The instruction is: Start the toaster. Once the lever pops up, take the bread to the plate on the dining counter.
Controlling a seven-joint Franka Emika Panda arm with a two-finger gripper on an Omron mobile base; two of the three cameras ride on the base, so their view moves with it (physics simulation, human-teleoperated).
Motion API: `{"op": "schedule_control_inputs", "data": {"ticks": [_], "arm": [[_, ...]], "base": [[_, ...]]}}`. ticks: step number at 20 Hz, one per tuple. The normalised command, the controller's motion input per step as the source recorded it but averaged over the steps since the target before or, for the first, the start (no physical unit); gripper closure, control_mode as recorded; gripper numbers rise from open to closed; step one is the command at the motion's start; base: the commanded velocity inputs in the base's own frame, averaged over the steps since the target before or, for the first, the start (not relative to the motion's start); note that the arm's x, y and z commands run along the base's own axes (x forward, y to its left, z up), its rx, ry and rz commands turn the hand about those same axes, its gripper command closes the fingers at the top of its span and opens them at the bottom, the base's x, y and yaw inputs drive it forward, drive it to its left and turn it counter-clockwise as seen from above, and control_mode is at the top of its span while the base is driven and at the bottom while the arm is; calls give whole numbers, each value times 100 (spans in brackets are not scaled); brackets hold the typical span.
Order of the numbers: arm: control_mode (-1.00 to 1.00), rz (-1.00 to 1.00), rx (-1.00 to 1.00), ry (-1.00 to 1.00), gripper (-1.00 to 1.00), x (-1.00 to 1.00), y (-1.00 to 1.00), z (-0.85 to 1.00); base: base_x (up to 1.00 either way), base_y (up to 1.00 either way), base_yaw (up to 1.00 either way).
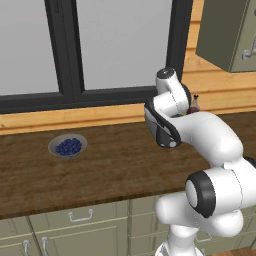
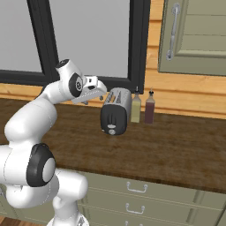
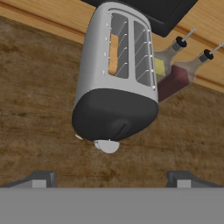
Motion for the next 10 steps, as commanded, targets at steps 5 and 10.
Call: {"op": "schedule_control_inputs", "data": {"ticks": [5, 10], "arm": [[-100, 0, 0, 0, -100, 0, 0, 0], [-100, 0, 0, 0, -100, 0, 0, 0]], "base": [[0, 0, 0], [0, 0, 0]]}}
